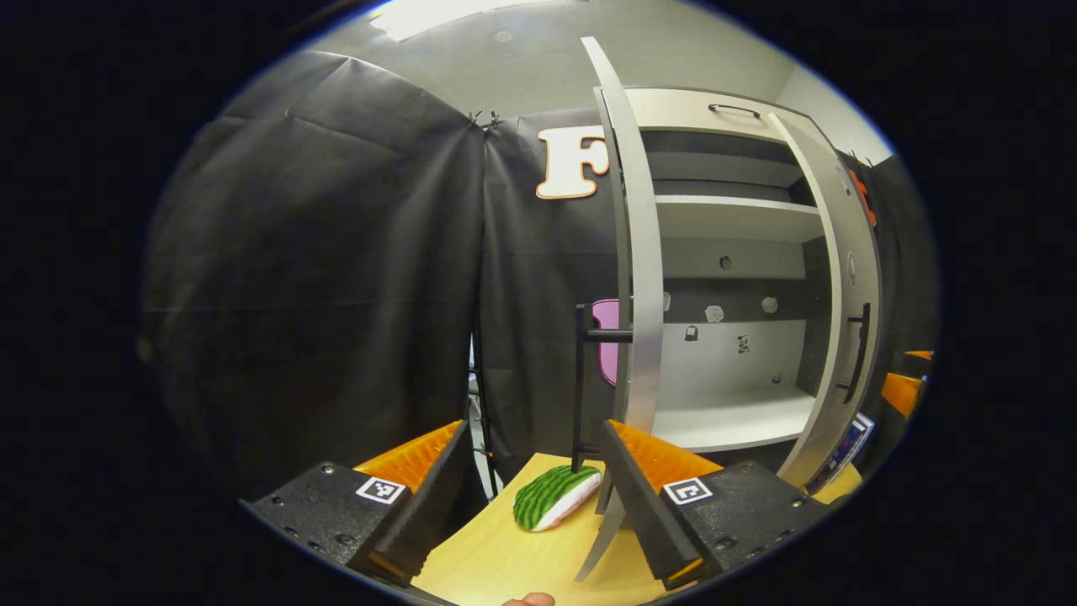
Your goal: Grasp the bottle in the cabinet with the left hand and place it on the coaster, then close the right door with the right hand and the left door with the left hand.
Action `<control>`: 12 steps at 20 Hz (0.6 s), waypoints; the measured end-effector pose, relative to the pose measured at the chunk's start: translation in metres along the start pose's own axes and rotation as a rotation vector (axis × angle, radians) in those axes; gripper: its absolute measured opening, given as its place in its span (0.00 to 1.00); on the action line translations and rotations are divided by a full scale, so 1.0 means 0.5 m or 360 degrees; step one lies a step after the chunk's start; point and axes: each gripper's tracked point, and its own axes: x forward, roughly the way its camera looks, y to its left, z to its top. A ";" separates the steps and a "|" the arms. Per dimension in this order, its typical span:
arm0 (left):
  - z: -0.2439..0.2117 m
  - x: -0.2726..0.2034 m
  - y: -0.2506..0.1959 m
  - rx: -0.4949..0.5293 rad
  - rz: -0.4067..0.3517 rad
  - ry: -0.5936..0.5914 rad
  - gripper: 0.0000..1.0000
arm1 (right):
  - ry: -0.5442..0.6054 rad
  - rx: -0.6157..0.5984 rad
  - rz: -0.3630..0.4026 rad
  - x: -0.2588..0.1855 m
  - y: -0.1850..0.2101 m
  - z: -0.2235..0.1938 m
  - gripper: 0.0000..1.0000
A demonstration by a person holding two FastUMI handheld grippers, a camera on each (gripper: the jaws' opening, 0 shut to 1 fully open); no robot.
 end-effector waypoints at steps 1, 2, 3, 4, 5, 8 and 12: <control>-0.001 0.002 0.000 -0.0013 -0.0007 -0.0005 0.92 | 0.0002 0.0000 0.0003 0.003 -0.002 -0.003 0.95; -0.001 -0.001 0.000 -0.0024 -0.0009 -0.0004 0.95 | 0.0004 0.0000 0.0007 0.006 -0.001 -0.007 0.96; -0.002 0.002 -0.003 -0.0031 -0.0009 -0.0008 0.95 | 0.0005 0.0001 0.0013 0.006 -0.001 -0.008 0.96; -0.003 0.002 -0.005 -0.0028 -0.0007 -0.0008 0.95 | 0.0006 0.0003 0.0019 0.008 0.001 -0.011 0.95; -0.003 0.001 -0.006 -0.0022 -0.0005 -0.0011 0.95 | 0.0007 0.0006 0.0027 0.009 0.002 -0.011 0.95; -0.009 -0.003 -0.011 -0.0027 0.0004 -0.0005 0.95 | 0.0000 0.0009 0.0048 0.015 0.005 -0.012 0.96; -0.010 -0.004 -0.014 -0.0060 0.0001 -0.0002 0.95 | -0.0001 0.0021 0.0066 0.016 0.006 -0.015 0.96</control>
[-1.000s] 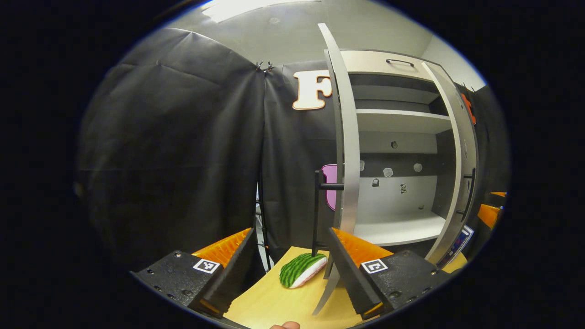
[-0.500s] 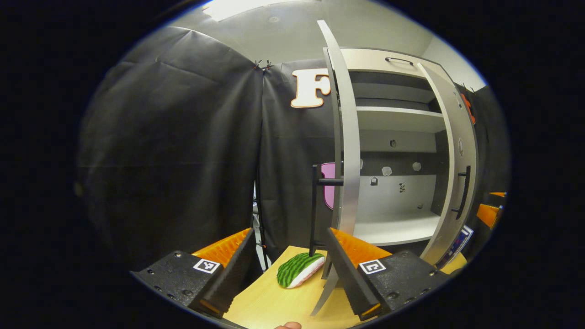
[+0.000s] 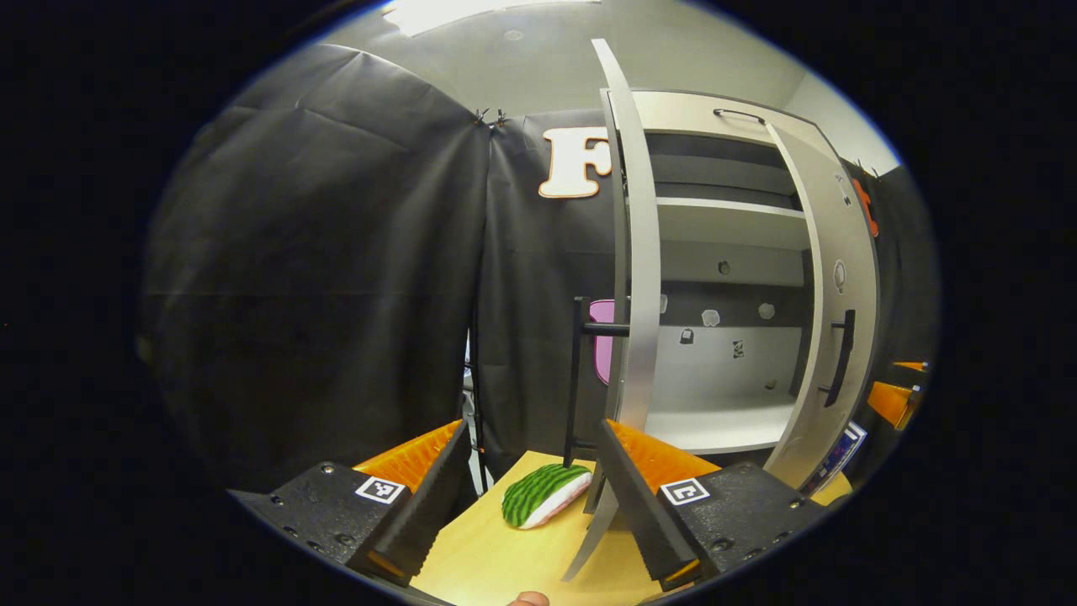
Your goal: Grasp the bottle in the cabinet with the left hand and place it on the coaster, then close the right door with the right hand and the left door with the left hand.
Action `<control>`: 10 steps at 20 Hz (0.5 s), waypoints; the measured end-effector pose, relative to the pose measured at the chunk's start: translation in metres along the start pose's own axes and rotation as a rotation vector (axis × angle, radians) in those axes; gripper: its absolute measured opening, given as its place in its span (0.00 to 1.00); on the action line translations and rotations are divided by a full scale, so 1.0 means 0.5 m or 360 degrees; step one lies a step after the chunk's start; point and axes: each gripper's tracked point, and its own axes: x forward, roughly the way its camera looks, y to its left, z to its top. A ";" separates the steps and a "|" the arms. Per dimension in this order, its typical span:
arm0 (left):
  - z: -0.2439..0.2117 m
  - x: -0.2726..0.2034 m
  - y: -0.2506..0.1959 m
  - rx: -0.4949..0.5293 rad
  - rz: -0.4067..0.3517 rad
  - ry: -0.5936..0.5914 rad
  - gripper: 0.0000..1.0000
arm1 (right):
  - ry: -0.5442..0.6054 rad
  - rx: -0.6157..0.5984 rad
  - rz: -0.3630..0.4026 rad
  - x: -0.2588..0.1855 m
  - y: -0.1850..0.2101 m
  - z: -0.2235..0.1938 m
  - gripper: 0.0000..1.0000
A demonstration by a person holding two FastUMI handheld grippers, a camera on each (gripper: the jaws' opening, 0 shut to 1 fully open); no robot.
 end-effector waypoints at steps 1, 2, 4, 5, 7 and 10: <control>0.000 0.000 0.000 -0.0001 -0.0003 -0.0002 0.95 | 0.0003 0.0004 0.0004 0.002 0.000 -0.001 0.96; -0.001 0.001 -0.001 -0.0002 -0.0007 -0.0002 0.89 | 0.0005 0.0006 0.0009 0.003 0.000 -0.003 0.96; -0.002 0.000 -0.006 -0.0009 -0.0028 0.0001 0.89 | 0.0006 0.0008 0.0017 0.000 0.003 -0.004 0.96; -0.002 -0.002 -0.006 -0.0012 -0.0037 0.0003 0.94 | 0.0004 0.0005 0.0019 -0.001 0.003 -0.003 0.96; -0.002 0.000 -0.009 -0.0013 -0.0054 -0.0003 0.94 | 0.0003 -0.0003 0.0015 -0.006 0.001 -0.002 0.96; 0.000 -0.002 -0.012 -0.0006 -0.0083 0.0001 0.94 | 0.0012 0.0001 0.0010 -0.012 -0.003 -0.010 0.96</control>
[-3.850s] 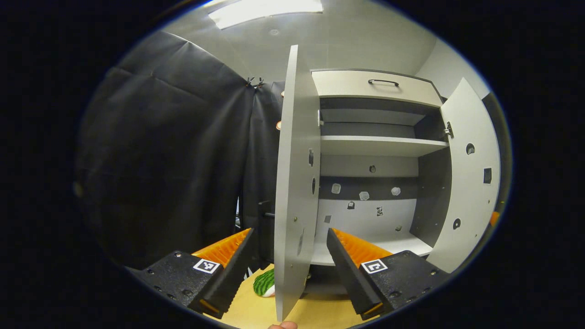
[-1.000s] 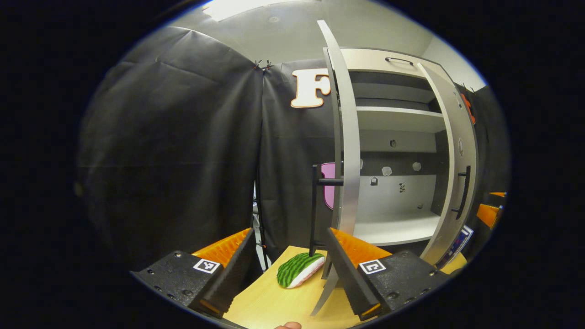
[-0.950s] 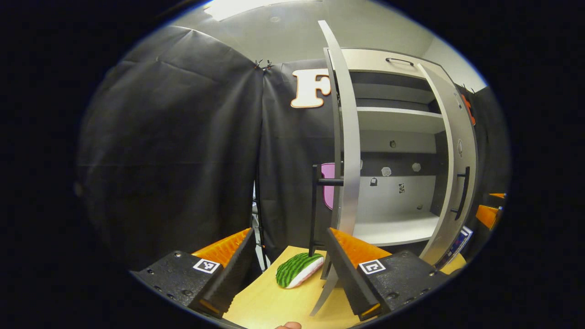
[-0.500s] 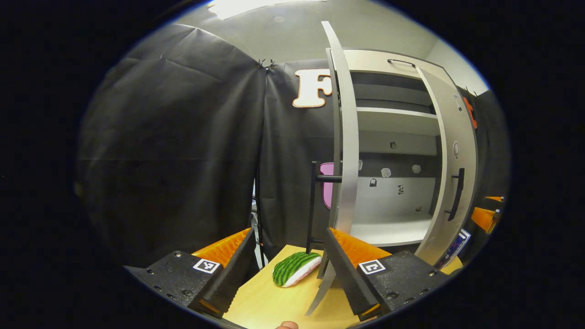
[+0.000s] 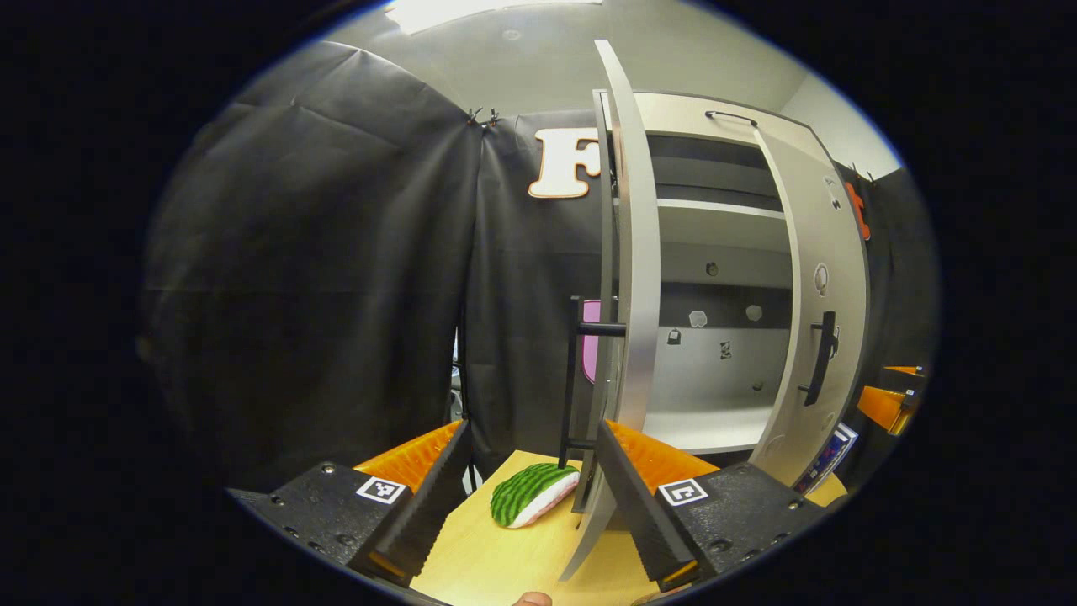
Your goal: Grasp the bottle in the cabinet with the left hand and place it on the coaster, then close the right door with the right hand and the left door with the left hand.
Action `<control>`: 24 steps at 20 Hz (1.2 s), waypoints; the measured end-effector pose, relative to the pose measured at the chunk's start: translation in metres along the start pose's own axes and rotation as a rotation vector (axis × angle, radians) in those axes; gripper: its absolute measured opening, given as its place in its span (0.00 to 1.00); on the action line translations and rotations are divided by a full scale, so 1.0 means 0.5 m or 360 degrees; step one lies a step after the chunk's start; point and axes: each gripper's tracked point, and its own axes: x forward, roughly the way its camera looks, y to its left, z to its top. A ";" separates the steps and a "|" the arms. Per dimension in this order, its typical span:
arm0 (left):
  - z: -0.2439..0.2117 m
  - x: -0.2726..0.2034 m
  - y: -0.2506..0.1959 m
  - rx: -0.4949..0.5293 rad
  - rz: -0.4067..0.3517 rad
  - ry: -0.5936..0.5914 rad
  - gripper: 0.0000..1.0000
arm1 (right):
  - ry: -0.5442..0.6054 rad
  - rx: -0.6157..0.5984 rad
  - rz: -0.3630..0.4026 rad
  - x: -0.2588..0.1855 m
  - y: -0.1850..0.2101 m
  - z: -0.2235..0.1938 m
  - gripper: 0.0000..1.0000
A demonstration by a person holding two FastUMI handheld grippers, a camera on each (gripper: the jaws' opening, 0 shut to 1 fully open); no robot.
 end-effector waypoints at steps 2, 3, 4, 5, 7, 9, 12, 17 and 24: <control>0.002 -0.004 -0.005 0.0004 -0.0025 0.0003 0.94 | 0.0003 0.0004 -0.0002 -0.003 -0.001 0.000 0.96; 0.001 -0.005 -0.011 0.0005 -0.0036 0.0006 0.94 | 0.0004 0.0006 -0.0002 -0.003 0.000 0.000 0.96; 0.001 -0.007 -0.016 0.0009 -0.0050 0.0009 0.94 | 0.0004 0.0007 -0.0001 -0.006 0.000 -0.003 0.96; -0.002 -0.004 -0.025 0.0013 -0.0067 0.0010 0.94 | 0.0005 0.0007 0.0000 -0.006 0.001 -0.003 0.96; -0.002 -0.003 -0.037 0.0019 -0.0103 0.0015 0.94 | 0.0006 0.0008 0.0001 -0.009 0.003 -0.005 0.96; -0.004 -0.007 -0.052 0.0018 -0.0146 0.0026 0.93 | 0.0010 0.0012 0.0003 -0.007 0.006 -0.009 0.93; -0.001 -0.009 -0.082 0.0027 -0.0225 0.0023 0.92 | 0.0011 0.0016 0.0001 -0.014 0.007 -0.014 0.96; -0.005 -0.009 -0.138 0.0055 -0.0364 0.0022 0.92 | 0.0019 0.0010 -0.0043 -0.025 -0.014 -0.023 0.96; -0.005 0.002 -0.226 0.0115 -0.0542 -0.0002 0.92 | 0.0027 0.0010 -0.0145 -0.048 -0.068 -0.027 0.96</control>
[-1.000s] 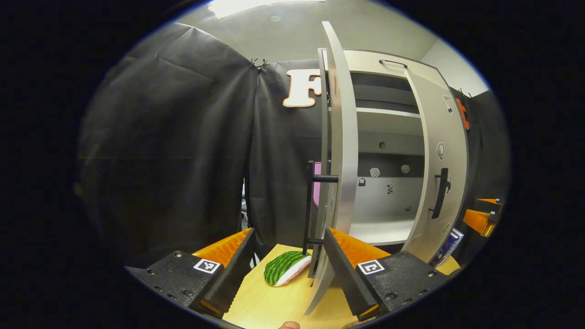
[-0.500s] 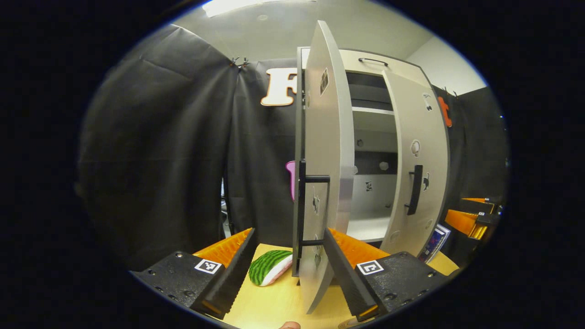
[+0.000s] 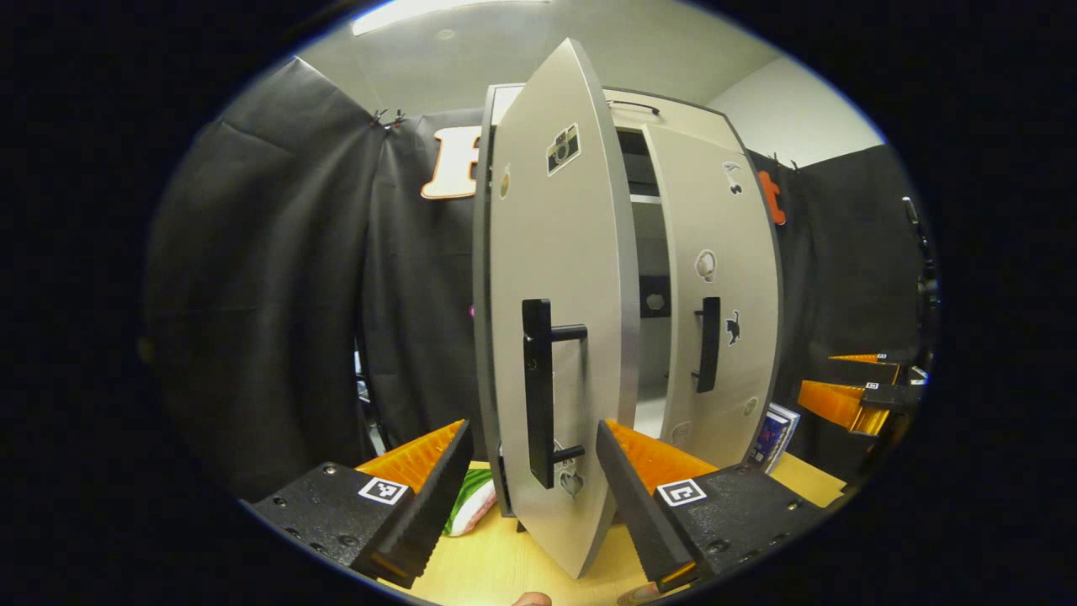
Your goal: Grasp the bottle in the cabinet with the left hand and place it on the coaster, then close the right door with the right hand and the left door with the left hand.
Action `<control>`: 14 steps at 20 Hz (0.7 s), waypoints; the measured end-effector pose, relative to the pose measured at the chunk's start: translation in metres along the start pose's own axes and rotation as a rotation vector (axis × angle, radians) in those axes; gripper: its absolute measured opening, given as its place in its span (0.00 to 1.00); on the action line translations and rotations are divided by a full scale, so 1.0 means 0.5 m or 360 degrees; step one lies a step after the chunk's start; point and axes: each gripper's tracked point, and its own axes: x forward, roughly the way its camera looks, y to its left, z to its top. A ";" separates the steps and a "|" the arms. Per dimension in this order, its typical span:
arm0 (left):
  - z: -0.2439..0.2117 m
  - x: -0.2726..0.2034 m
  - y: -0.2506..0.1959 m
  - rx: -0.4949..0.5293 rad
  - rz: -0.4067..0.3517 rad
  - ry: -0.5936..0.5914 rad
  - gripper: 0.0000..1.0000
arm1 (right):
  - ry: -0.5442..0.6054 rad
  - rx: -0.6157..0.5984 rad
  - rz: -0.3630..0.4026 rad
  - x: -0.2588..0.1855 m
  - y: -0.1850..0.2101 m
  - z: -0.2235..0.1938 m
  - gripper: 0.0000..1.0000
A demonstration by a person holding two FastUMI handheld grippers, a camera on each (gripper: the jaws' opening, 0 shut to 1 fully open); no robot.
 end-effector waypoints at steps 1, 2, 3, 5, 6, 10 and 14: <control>0.000 0.010 -0.007 0.0003 -0.0020 0.0000 0.92 | 0.0001 -0.0004 -0.0020 -0.002 -0.011 -0.001 0.96; 0.000 0.016 -0.012 0.0007 -0.0030 -0.0003 0.92 | 0.0002 -0.0008 -0.0043 -0.007 -0.022 -0.002 0.96; 0.001 0.025 -0.018 0.0015 -0.0042 -0.0003 0.92 | 0.0004 -0.0012 -0.0067 -0.009 -0.035 -0.005 0.96; -0.001 0.039 -0.029 0.0024 -0.0066 -0.0003 0.92 | 0.0006 -0.0016 -0.0122 -0.022 -0.062 -0.006 0.96; -0.002 0.045 -0.034 0.0018 -0.0076 -0.0001 0.92 | 0.0008 -0.0012 -0.0150 -0.026 -0.077 -0.009 0.96; -0.009 0.069 -0.048 0.0018 -0.0100 0.0013 0.93 | 0.0019 0.0026 -0.0248 -0.045 -0.126 -0.016 0.96; -0.016 0.091 -0.058 0.0011 -0.0120 0.0023 0.93 | 0.0028 0.0037 -0.0318 -0.062 -0.159 -0.022 0.96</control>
